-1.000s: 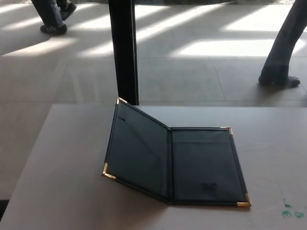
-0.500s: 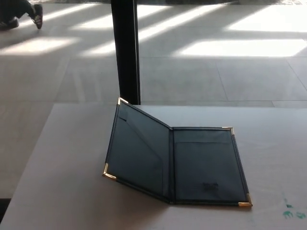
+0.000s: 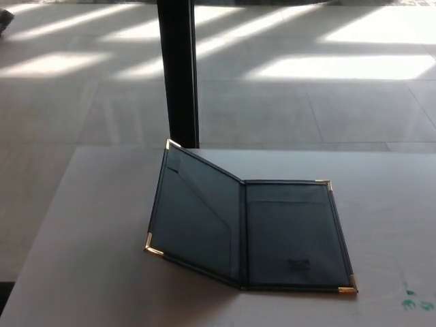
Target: The robot uses its left hand to push the cover of the diary kept in the middle of the desk to close it
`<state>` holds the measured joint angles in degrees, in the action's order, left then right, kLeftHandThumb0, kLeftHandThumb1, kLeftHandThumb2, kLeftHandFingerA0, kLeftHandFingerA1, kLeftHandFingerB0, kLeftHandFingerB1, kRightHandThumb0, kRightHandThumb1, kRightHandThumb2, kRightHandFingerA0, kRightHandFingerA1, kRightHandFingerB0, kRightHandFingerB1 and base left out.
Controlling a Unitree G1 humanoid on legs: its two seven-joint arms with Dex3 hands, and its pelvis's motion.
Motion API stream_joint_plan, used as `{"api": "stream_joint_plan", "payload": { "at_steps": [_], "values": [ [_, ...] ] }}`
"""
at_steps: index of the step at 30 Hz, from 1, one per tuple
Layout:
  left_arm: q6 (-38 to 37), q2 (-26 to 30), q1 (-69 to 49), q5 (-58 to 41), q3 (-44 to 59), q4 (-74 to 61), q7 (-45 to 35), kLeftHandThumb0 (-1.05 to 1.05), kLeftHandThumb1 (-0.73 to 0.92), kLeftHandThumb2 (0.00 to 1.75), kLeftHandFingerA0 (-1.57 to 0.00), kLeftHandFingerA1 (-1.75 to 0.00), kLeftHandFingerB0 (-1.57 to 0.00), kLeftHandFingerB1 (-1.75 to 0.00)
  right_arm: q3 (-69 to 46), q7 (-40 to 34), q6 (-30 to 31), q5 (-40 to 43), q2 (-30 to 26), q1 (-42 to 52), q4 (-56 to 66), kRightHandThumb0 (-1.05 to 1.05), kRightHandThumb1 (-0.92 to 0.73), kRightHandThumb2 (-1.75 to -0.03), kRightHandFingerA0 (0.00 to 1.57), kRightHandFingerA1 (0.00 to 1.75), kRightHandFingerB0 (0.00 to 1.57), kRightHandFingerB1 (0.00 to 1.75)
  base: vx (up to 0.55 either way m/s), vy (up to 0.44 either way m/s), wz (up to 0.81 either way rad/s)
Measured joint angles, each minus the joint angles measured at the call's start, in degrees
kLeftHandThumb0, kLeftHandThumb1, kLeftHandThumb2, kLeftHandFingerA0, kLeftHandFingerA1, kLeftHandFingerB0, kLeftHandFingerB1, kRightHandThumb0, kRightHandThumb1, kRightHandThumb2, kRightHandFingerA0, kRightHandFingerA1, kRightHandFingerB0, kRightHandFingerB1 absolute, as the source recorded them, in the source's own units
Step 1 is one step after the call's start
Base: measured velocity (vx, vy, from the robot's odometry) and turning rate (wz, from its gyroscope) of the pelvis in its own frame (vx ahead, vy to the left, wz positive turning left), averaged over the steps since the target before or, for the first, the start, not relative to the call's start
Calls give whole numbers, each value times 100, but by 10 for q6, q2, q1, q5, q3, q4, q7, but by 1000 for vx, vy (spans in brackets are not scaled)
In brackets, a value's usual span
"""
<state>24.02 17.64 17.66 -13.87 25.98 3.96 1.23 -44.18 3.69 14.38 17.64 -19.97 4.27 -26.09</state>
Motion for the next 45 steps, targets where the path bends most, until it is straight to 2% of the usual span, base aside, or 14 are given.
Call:
{"api": "stream_joint_plan", "payload": {
  "at_steps": [7,8,9,10,14,17,18,22,23,24,36,41,42,45],
  "values": [
    [47,-21,38,1,-71,-45,9,-89,92,78,-34,-53,-25,-42,-1,-1,18,7,0,0,2,-101,-91,-68,34,104,23,50,0,0,0],
    [54,-30,39,2,-84,-45,10,-90,77,108,-30,-56,-21,-49,-2,-1,20,8,0,-1,2,-100,-92,-67,33,104,24,50,0,0,0],
    [59,-38,40,2,-92,-45,11,-90,77,108,-30,-56,-21,-49,-2,-1,21,8,0,-1,3,-100,-92,-67,33,104,24,50,0,0,0],
    [67,-51,40,1,-103,-44,13,-88,92,72,-43,-55,-29,-44,-2,-1,23,9,0,-1,3,-100,-91,-67,34,105,24,50,0,0,0],
    [97,-99,37,2,-139,-43,23,-90,92,76,-37,-53,-27,-42,-2,-2,32,11,0,-1,10,-100,-92,-67,33,104,20,49,0,0,0],
    [118,-129,30,2,-156,-39,30,-88,92,74,-43,-58,-35,-48,-2,-2,37,12,0,-1,13,-101,-92,-67,32,106,23,51,0,0,0],
    [125,-138,26,2,-160,-39,33,-86,92,73,-41,-59,-28,-46,-3,-2,38,13,0,-1,14,-102,-92,-68,34,105,25,51,0,0,0],
    [161,-179,1,3,-176,-46,54,-85,92,72,-41,-59,-26,-45,-6,-2,46,20,0,-2,16,-101,-92,-68,34,106,24,50,0,0,0],
    [167,-185,-4,4,-178,-49,58,-87,79,109,-32,-60,-24,-52,-7,-2,48,21,0,-2,18,-101,-92,-68,35,104,24,50,0,0,0],
    [176,-189,-10,4,-182,-53,61,-92,92,74,-32,-57,-25,-47,-8,-2,49,23,-1,-2,18,-102,-92,-68,37,104,25,51,0,0,0],
    [255,-239,-55,1,-203,-122,79,-91,92,78,-23,-50,-20,-44,-14,-1,56,39,-4,-3,20,-102,-91,-68,38,108,28,52,0,0,0],
    [272,-280,-61,0,-213,-132,86,-93,92,79,-28,-51,-18,-45,-14,-3,59,47,-5,-3,20,-100,-92,-68,40,103,30,52,0,0,0],
    [274,-289,-59,-1,-214,-131,87,-94,92,81,-34,-53,-25,-47,-13,-4,59,48,-5,-3,20,-100,-90,-68,44,102,32,51,0,0,0],
    [284,-300,-43,-3,-223,-125,89,-95,92,83,-35,-53,-24,-46,-14,-6,59,49,-6,-3,19,-99,-91,-68,40,107,29,52,0,0,0]
  ]
}}
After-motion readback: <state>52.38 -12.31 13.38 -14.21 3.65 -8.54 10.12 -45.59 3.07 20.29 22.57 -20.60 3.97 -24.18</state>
